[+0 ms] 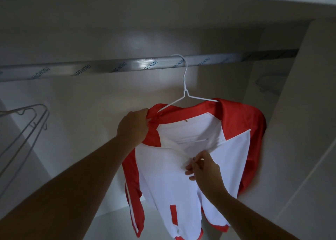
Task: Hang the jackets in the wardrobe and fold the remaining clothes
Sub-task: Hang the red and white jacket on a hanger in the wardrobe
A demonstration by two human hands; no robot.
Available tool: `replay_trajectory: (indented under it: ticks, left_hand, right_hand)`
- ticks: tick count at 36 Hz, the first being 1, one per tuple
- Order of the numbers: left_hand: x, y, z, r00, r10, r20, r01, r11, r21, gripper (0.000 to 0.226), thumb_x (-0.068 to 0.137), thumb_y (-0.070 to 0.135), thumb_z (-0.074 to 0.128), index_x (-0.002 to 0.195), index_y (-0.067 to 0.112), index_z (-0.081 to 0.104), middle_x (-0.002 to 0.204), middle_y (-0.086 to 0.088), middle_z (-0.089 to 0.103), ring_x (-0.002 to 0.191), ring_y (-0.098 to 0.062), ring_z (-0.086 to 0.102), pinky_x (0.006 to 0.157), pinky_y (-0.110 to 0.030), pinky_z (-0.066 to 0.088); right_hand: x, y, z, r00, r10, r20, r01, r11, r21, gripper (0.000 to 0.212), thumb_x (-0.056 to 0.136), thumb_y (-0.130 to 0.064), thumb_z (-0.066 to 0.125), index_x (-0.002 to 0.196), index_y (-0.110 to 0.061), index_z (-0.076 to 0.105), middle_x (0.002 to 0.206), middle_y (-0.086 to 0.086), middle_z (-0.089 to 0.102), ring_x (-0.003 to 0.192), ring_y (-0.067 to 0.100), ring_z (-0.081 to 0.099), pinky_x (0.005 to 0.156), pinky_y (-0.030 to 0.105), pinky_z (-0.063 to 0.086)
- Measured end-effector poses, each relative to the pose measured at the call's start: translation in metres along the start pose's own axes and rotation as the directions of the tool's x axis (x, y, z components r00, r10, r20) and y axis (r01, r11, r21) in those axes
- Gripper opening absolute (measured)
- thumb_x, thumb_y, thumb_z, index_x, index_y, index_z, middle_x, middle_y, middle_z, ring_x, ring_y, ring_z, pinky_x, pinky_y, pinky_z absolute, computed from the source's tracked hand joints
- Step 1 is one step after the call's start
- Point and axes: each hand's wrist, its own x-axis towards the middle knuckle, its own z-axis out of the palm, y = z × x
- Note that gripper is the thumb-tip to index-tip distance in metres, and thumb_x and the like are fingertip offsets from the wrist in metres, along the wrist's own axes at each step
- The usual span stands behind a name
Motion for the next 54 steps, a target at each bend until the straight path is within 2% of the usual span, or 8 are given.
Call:
replay_trajectory:
  ticks: [8, 12, 16, 20, 24, 32, 38, 54]
  left_hand:
    - [-0.010, 0.001, 0.013, 0.999, -0.030, -0.031, 0.028, 0.997, -0.072, 0.034, 0.099, 0.022, 0.043, 0.130, 0.009, 0.047, 0.112, -0.010, 0.063, 0.102, -0.029, 0.062, 0.082, -0.031, 0.045]
    - [-0.031, -0.006, 0.031, 0.996, -0.061, -0.068, 0.048, 0.983, -0.179, 0.058, 0.096, 0.018, 0.050, 0.149, 0.013, 0.025, 0.150, -0.008, 0.037, 0.137, -0.025, 0.037, 0.111, -0.038, 0.034]
    - [-0.071, -0.009, 0.058, 0.988, -0.156, -0.010, 0.151, 0.965, -0.213, 0.075, 0.092, 0.017, 0.057, 0.152, 0.014, 0.012, 0.158, -0.004, 0.020, 0.138, -0.023, 0.036, 0.105, -0.030, 0.037]
    - [-0.110, 0.002, 0.093, 0.976, -0.161, 0.146, 0.180, 0.975, -0.130, 0.075, 0.090, 0.033, 0.060, 0.150, 0.013, 0.019, 0.153, -0.003, 0.029, 0.138, -0.016, 0.034, 0.107, -0.028, 0.039]
    - [-0.128, 0.037, 0.122, 0.929, -0.088, 0.359, 0.151, 0.977, -0.152, 0.058, 0.083, 0.059, 0.057, 0.128, 0.025, 0.043, 0.122, 0.010, 0.055, 0.111, -0.009, 0.055, 0.092, -0.026, 0.047]
    - [-0.116, 0.049, 0.143, 0.966, -0.084, 0.245, 0.082, 0.996, 0.020, 0.040, 0.099, 0.046, 0.036, 0.111, 0.018, 0.062, 0.104, 0.002, 0.068, 0.097, -0.013, 0.065, 0.086, -0.023, 0.047]
    - [-0.111, 0.033, 0.148, 0.958, -0.103, 0.268, 0.084, 0.993, 0.084, 0.036, 0.096, 0.047, 0.043, 0.103, 0.019, 0.064, 0.098, 0.003, 0.068, 0.092, -0.015, 0.066, 0.084, -0.023, 0.046]
    - [-0.126, 0.019, 0.155, 0.919, -0.132, 0.371, 0.094, 0.988, 0.119, 0.036, 0.097, 0.045, 0.044, 0.105, 0.017, 0.064, 0.105, 0.003, 0.067, 0.099, -0.014, 0.065, 0.085, -0.023, 0.047]
  right_hand:
    - [-0.016, 0.007, -0.005, 0.994, 0.111, -0.008, -0.112, 0.993, -0.044, 0.020, 0.097, -0.005, 0.046, 0.098, -0.019, 0.059, 0.070, -0.002, 0.068, 0.052, 0.005, 0.061, 0.050, 0.014, 0.048]
    - [-0.002, -0.005, -0.019, 0.983, 0.149, 0.106, -0.132, 0.979, -0.156, 0.027, 0.094, -0.005, 0.048, 0.084, -0.023, 0.065, 0.063, -0.005, 0.069, 0.050, 0.008, 0.052, 0.051, 0.022, 0.044]
    - [0.007, -0.018, -0.030, 0.956, 0.182, 0.232, -0.123, 0.961, -0.248, 0.029, 0.091, -0.006, 0.049, 0.074, -0.023, 0.064, 0.060, -0.006, 0.069, 0.042, 0.001, 0.047, 0.044, 0.016, 0.037]
    - [0.013, -0.028, -0.037, 0.921, 0.225, 0.319, -0.142, 0.954, -0.262, 0.029, 0.091, -0.007, 0.049, 0.072, -0.019, 0.066, 0.058, -0.004, 0.069, 0.045, 0.008, 0.046, 0.040, 0.015, 0.034]
    - [0.017, -0.034, -0.039, 0.902, 0.204, 0.381, -0.098, 0.955, -0.280, 0.031, 0.092, -0.003, 0.049, 0.068, -0.017, 0.064, 0.051, -0.006, 0.064, 0.039, 0.002, 0.047, 0.039, 0.012, 0.032]
    - [0.014, -0.042, -0.036, 0.903, 0.268, 0.335, -0.275, 0.961, -0.028, 0.025, 0.093, -0.010, 0.055, 0.071, -0.013, 0.066, 0.050, -0.006, 0.058, 0.044, 0.004, 0.048, 0.042, 0.016, 0.036]
    - [0.019, -0.071, -0.041, 0.960, 0.134, 0.245, -0.185, 0.962, 0.201, 0.026, 0.095, -0.008, 0.051, 0.075, -0.012, 0.067, 0.056, -0.004, 0.059, 0.046, 0.003, 0.044, 0.042, 0.014, 0.034]
    - [0.033, -0.113, -0.039, 0.986, -0.043, 0.158, -0.001, 0.964, 0.267, 0.027, 0.098, -0.008, 0.047, 0.075, -0.010, 0.061, 0.067, 0.003, 0.056, 0.049, 0.005, 0.044, 0.049, 0.019, 0.035]
